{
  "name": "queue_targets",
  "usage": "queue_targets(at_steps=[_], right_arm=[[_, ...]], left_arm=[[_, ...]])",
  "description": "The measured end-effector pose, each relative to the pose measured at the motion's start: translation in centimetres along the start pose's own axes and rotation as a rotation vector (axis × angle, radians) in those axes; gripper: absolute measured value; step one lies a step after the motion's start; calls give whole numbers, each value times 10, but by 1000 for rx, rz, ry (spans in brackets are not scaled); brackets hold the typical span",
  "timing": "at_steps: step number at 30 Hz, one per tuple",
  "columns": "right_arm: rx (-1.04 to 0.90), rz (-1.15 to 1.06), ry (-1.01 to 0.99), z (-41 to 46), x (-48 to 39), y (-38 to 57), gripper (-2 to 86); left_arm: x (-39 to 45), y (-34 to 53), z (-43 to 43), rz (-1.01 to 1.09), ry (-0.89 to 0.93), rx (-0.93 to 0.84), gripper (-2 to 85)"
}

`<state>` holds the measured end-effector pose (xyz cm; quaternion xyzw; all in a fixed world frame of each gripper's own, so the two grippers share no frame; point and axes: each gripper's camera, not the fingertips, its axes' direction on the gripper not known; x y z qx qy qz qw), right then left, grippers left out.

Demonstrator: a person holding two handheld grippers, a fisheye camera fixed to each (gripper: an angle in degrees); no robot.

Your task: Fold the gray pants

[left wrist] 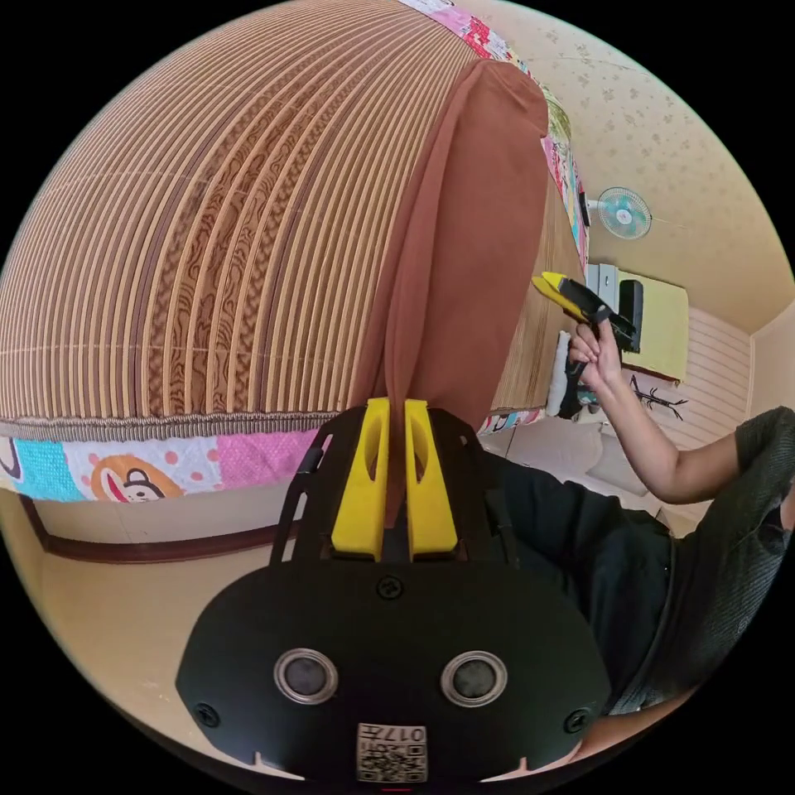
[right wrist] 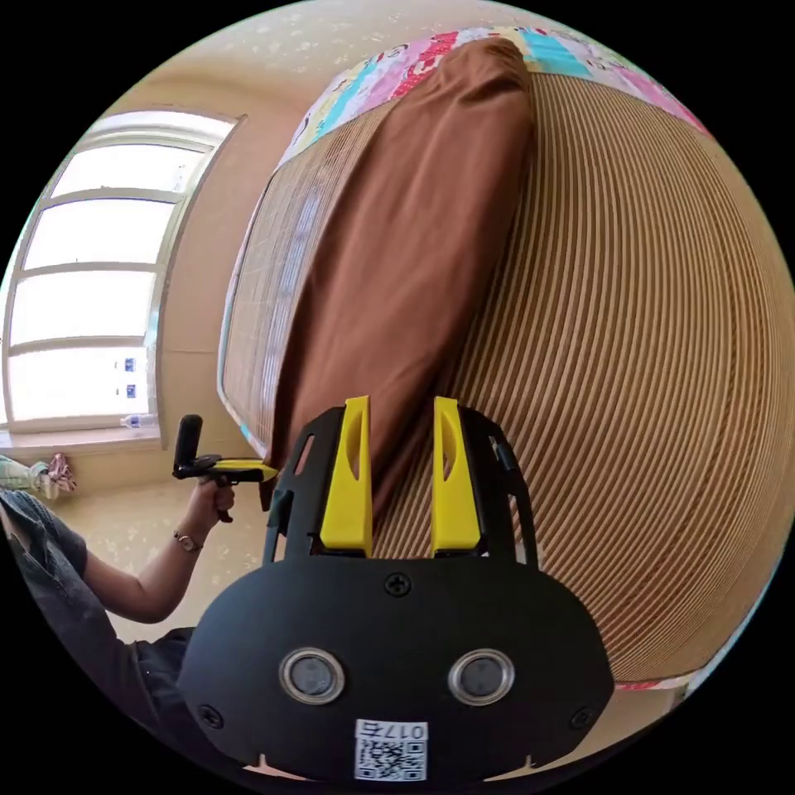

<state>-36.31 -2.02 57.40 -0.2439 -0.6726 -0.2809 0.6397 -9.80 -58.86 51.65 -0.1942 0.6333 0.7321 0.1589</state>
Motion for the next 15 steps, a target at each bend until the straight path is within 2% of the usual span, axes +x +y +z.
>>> queue_targets(at_steps=[4,7,9,11,13,15], right_arm=[[-111,91,-135,52,-12,50,71],[-178,90,-154,64,-29,64,41],[-133,50,-240,45,-32,64,35],[-110,51,-332,27,-23,64,32],[-151,49,-300,23,-9,67,32],[-223,33,-188,30,5,68,35]], left_arm=[[3,-11,2,42,53,-81,24],[-1,-11,4,95,272,-137,12],[6,-2,-8,219,576,-102,6],[6,5,-14,242,674,-71,5],[0,12,-11,197,574,-70,8],[-8,19,1,128,336,-77,26]])
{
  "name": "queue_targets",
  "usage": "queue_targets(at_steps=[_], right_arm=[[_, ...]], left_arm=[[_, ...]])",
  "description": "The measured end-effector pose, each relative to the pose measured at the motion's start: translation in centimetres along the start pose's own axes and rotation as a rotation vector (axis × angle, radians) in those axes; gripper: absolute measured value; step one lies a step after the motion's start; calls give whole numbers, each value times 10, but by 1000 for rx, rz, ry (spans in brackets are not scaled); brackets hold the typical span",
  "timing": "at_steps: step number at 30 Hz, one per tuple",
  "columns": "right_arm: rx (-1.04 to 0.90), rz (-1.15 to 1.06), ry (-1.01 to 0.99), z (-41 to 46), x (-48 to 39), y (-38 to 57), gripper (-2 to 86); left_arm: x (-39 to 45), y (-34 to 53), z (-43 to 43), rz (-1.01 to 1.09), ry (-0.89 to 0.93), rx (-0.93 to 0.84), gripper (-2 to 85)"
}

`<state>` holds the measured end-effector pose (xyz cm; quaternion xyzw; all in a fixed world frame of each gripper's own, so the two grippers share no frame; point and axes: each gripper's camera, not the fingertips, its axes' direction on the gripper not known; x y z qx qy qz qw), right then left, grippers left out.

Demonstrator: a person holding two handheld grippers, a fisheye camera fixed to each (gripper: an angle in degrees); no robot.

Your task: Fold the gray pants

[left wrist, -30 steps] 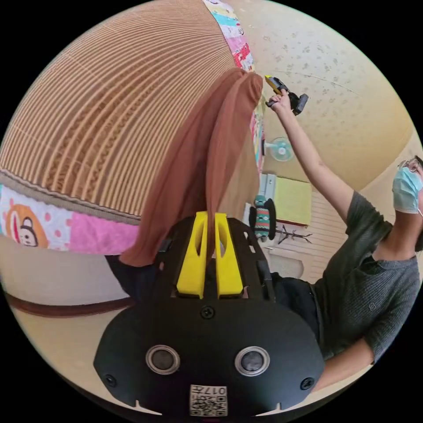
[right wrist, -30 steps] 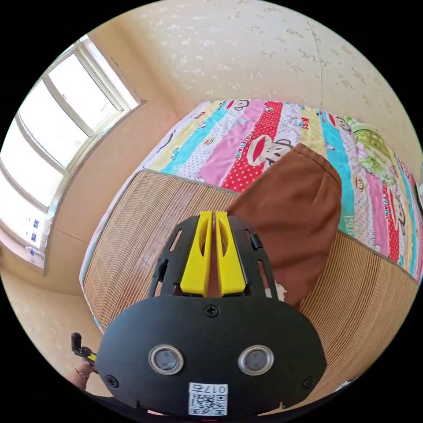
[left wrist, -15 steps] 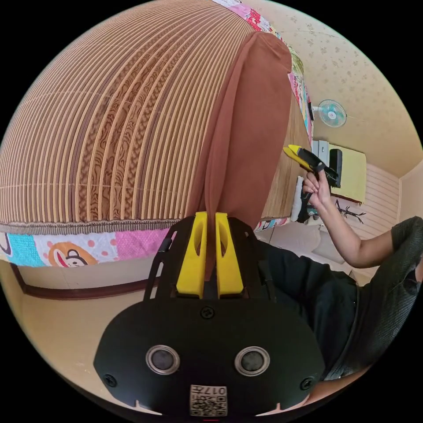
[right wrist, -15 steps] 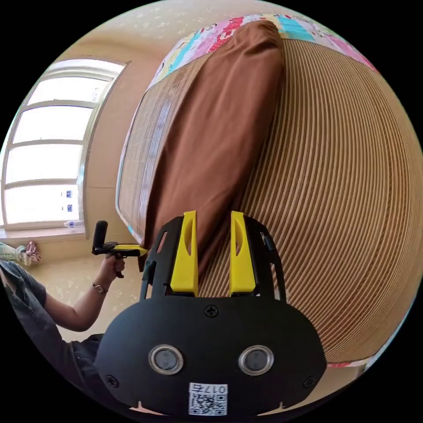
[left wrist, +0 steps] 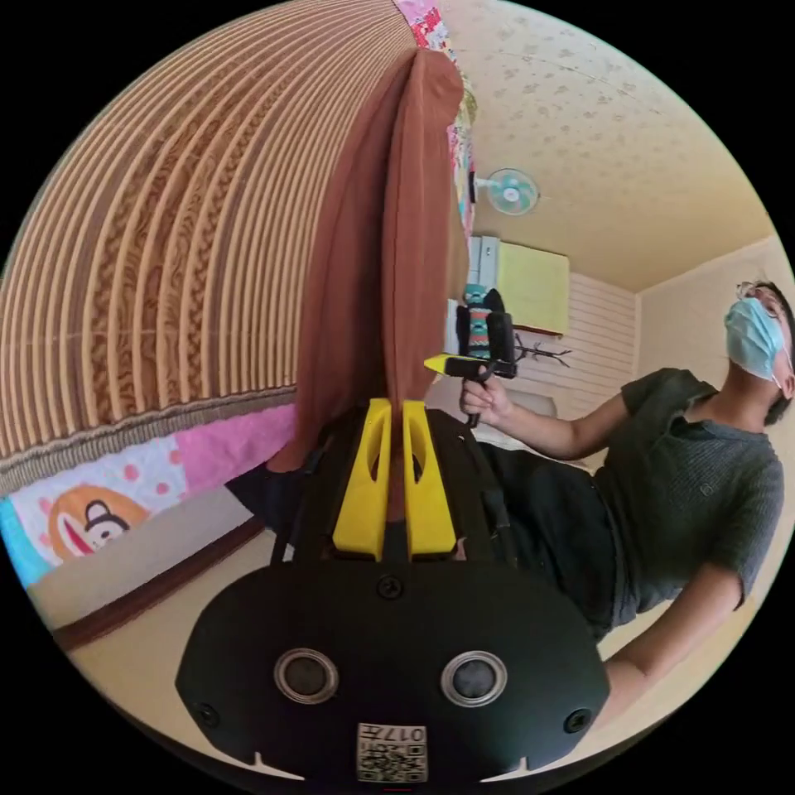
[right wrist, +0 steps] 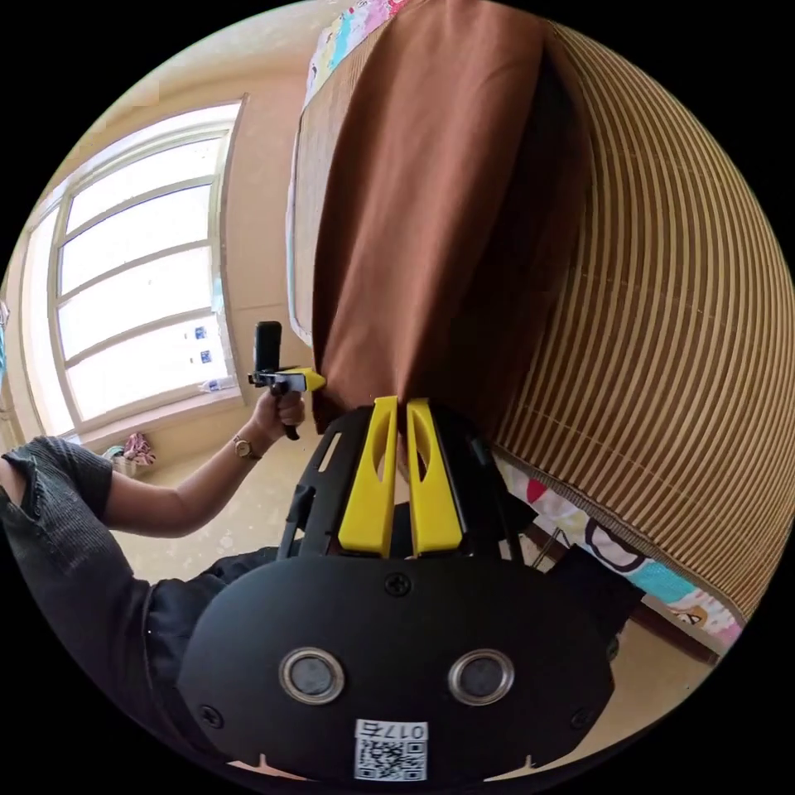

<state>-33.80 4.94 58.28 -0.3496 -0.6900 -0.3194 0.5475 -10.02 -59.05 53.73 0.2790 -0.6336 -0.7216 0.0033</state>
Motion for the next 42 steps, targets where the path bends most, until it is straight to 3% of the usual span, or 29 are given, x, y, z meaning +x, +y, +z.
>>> queue_targets(at_steps=[4,9,14,19,22,23,25,27,31,34,36,39,42], right_arm=[[9,44,28,-23,19,-4,66],[167,70,8,-60,33,-20,102],[109,51,13,-49,33,-50,57],[-12,-71,217,-74,9,-9,30],[-125,-24,323,-89,29,40,31],[-141,-8,313,-94,34,49,32],[-114,32,288,-131,48,78,40],[14,65,261,-168,59,88,56],[232,138,4,-223,114,66,129],[247,108,-136,-221,130,20,142],[205,100,-121,-210,124,-6,135],[106,81,69,-208,111,-12,93],[161,36,-32,-214,107,18,95]], left_arm=[[-3,3,12,-107,-180,-9,65],[45,-7,-8,-61,-350,201,122],[43,-54,44,-25,-430,5,61],[51,-14,98,-90,-281,100,35],[61,3,169,-130,-233,-154,39],[72,8,193,-90,-218,-239,43],[94,11,200,-11,-208,-211,52],[109,-2,177,29,-151,-51,68],[93,-54,147,-11,-84,120,126],[87,-103,139,9,-128,191,132],[86,-138,150,33,-90,161,114],[78,-160,167,-30,-62,139,59],[65,-161,180,-80,57,122,45]])
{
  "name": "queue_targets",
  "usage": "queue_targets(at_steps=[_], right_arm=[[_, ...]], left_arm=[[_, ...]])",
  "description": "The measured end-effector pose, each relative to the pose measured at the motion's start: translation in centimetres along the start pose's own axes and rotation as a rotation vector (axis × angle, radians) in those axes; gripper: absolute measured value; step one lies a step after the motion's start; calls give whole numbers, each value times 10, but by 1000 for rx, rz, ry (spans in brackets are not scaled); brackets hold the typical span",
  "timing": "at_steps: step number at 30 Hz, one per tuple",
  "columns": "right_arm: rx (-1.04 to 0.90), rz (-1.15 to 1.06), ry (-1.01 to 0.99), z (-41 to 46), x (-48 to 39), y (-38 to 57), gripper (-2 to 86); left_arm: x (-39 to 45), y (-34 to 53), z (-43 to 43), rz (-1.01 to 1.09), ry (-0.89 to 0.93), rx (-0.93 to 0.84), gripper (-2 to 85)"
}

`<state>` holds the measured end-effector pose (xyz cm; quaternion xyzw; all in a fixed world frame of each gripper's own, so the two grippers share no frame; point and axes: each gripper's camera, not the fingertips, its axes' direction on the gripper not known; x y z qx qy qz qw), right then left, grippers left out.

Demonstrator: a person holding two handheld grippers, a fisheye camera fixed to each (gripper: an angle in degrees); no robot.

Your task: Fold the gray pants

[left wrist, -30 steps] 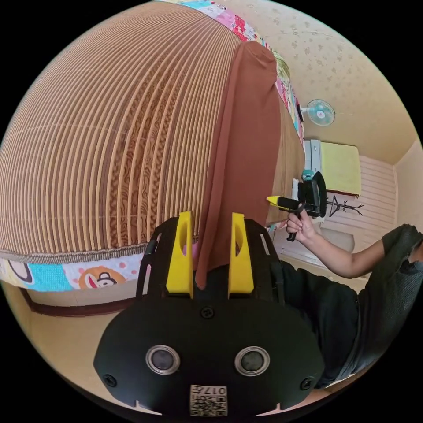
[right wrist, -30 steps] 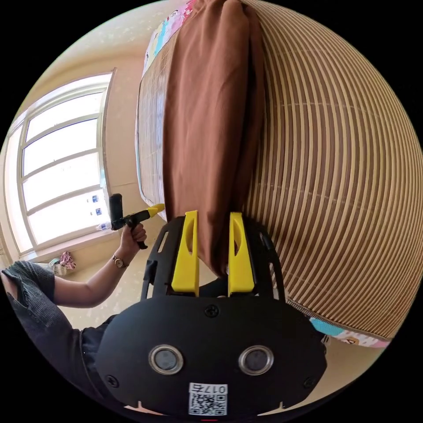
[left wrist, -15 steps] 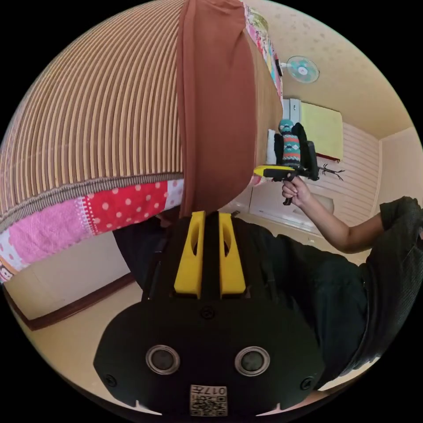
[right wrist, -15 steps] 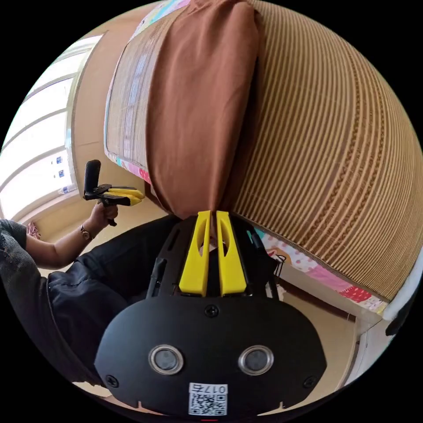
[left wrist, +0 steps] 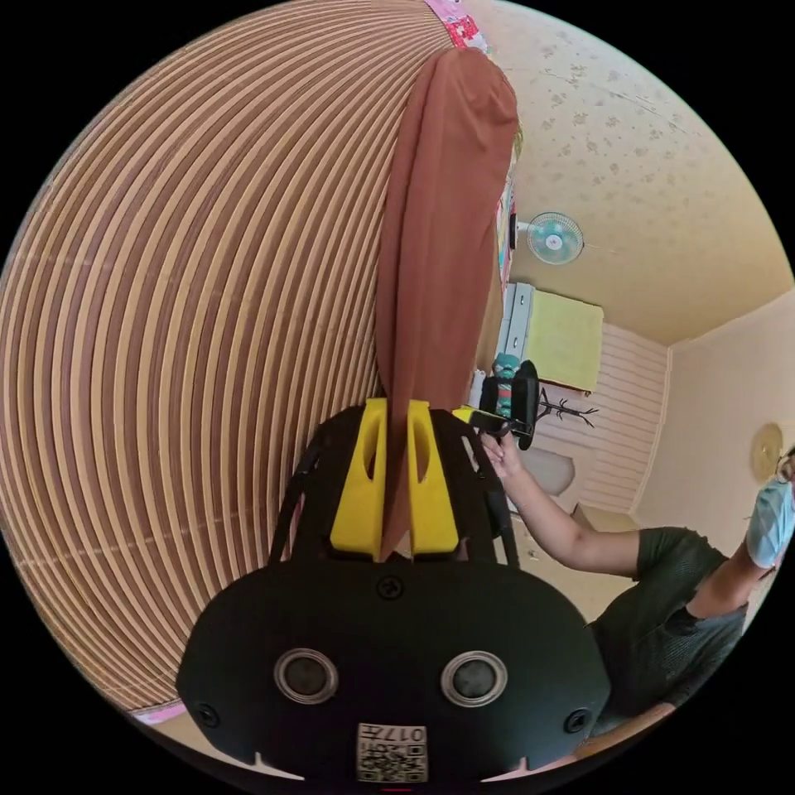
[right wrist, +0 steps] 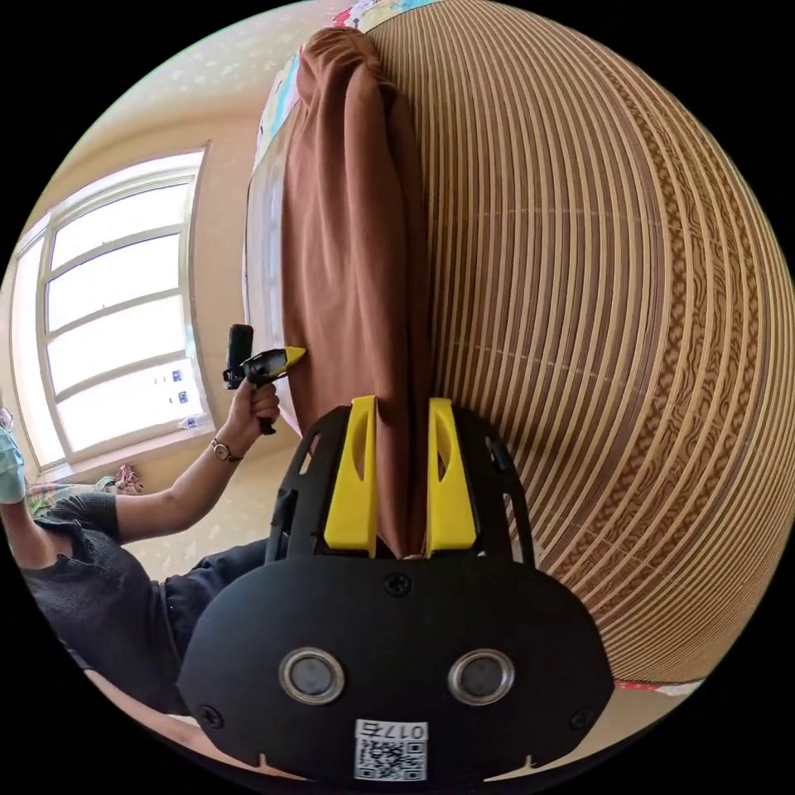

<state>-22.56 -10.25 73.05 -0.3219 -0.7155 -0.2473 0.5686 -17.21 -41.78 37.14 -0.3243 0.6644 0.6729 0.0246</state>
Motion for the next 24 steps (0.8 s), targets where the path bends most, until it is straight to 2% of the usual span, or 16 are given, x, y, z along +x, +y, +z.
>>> queue_targets(at_steps=[7,10,13,18,24], right_arm=[[229,72,-171,-11,25,39,116],[215,53,-198,1,27,33,95],[136,63,-294,7,27,34,70],[146,-111,-469,-27,-14,92,34],[243,-288,-677,-98,-112,229,22]], left_arm=[[-2,29,-4,-31,-50,23,57],[6,33,6,21,-120,1,52],[1,38,16,10,-97,-14,44],[34,88,8,174,186,-55,33],[136,199,-40,405,360,-81,25]])
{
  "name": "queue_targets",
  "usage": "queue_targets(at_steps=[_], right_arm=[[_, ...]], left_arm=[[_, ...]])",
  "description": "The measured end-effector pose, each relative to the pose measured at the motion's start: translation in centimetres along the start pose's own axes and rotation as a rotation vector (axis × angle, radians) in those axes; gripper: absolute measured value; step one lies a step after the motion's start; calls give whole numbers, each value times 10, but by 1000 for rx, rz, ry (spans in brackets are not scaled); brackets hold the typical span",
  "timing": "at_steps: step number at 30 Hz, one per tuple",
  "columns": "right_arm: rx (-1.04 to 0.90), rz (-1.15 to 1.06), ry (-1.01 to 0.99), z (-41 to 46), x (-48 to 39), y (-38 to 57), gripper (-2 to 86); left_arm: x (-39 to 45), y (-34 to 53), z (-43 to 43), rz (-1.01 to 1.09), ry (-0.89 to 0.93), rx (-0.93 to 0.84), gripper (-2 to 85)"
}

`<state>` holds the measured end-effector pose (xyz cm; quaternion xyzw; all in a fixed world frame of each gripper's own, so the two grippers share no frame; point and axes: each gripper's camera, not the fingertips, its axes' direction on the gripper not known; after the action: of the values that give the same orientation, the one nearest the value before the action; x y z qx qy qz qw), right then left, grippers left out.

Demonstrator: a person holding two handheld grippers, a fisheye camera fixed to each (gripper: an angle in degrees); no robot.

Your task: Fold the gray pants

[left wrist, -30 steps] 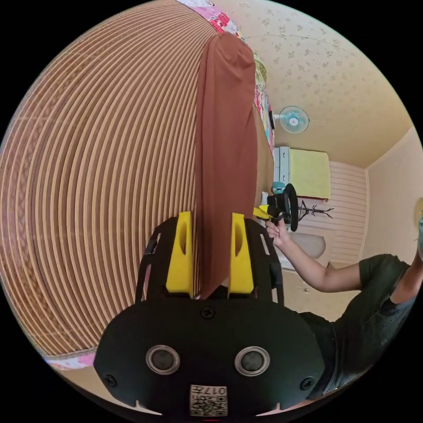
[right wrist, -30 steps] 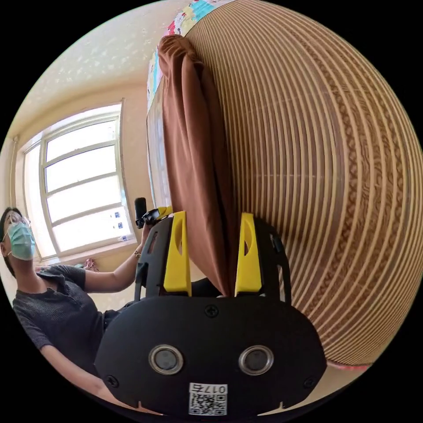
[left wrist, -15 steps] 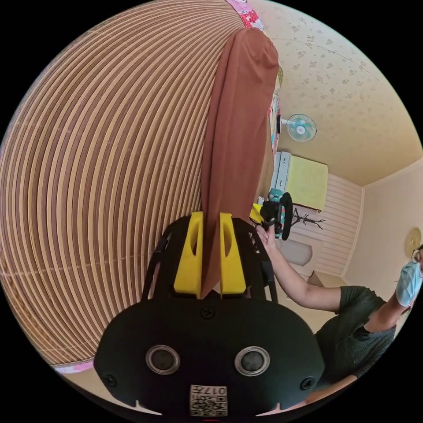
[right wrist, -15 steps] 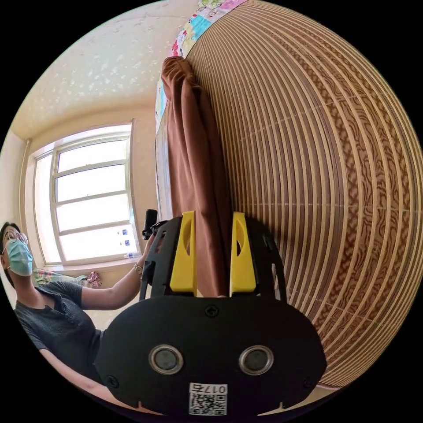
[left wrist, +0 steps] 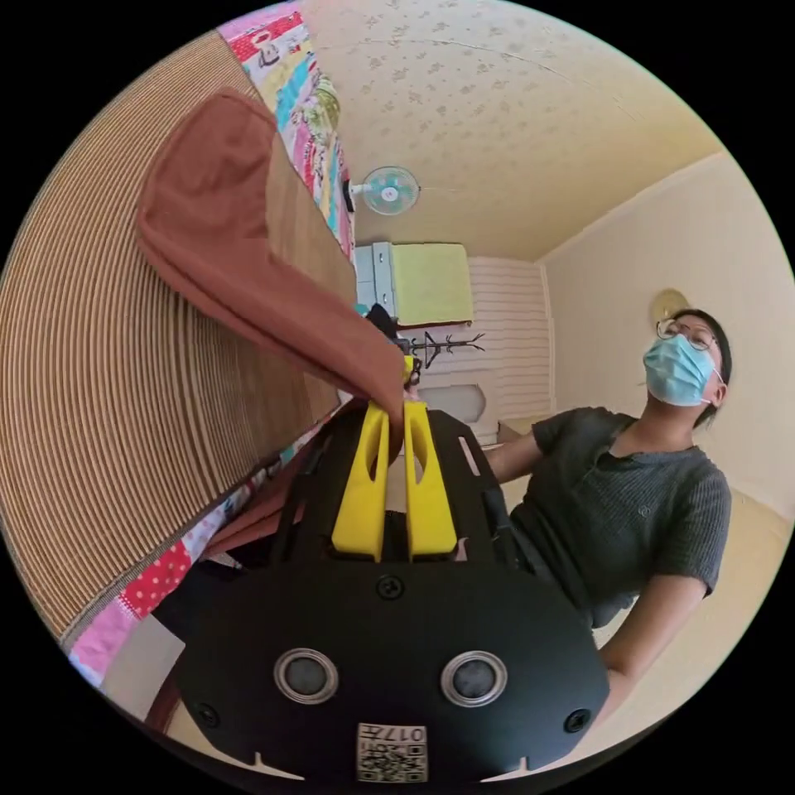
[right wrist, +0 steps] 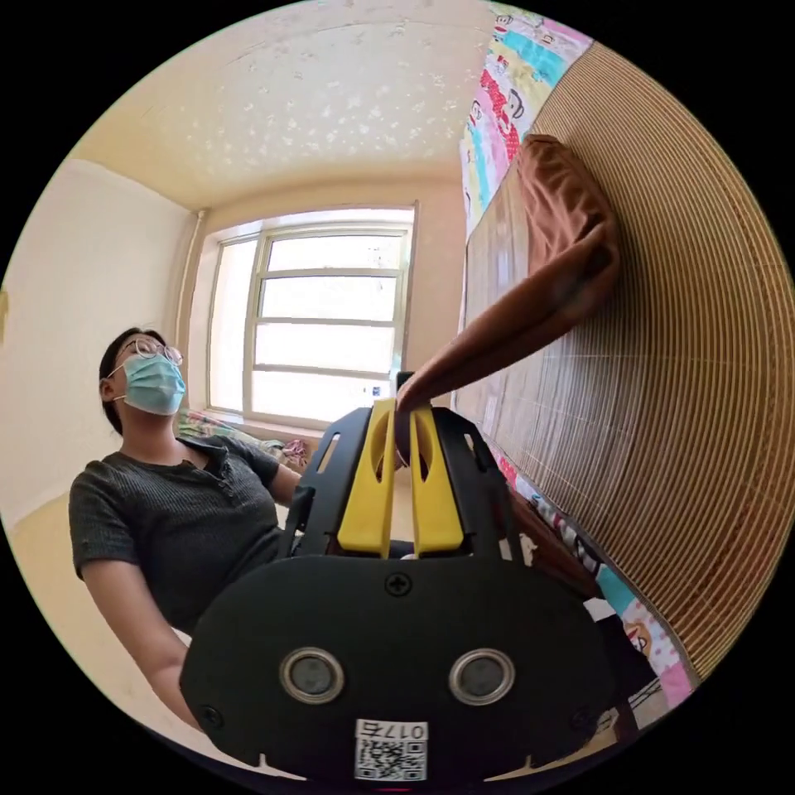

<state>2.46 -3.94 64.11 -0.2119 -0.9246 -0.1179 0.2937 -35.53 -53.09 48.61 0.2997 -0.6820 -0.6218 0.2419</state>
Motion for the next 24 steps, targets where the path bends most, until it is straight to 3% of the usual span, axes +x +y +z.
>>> queue_targets(at_steps=[8,14,17,21,24], right_arm=[[-19,-378,-177,19,-205,43,17],[50,-609,-194,35,-311,-3,16],[75,-535,-44,42,-314,-54,15],[98,-347,320,60,-250,-134,13],[109,-206,377,65,-183,-182,12]], left_arm=[[223,10,33,348,30,-91,30],[342,-23,37,578,12,47,38],[344,-57,27,511,-123,150,38],[273,-127,19,280,-391,213,36],[206,-167,15,143,-403,211,38]])
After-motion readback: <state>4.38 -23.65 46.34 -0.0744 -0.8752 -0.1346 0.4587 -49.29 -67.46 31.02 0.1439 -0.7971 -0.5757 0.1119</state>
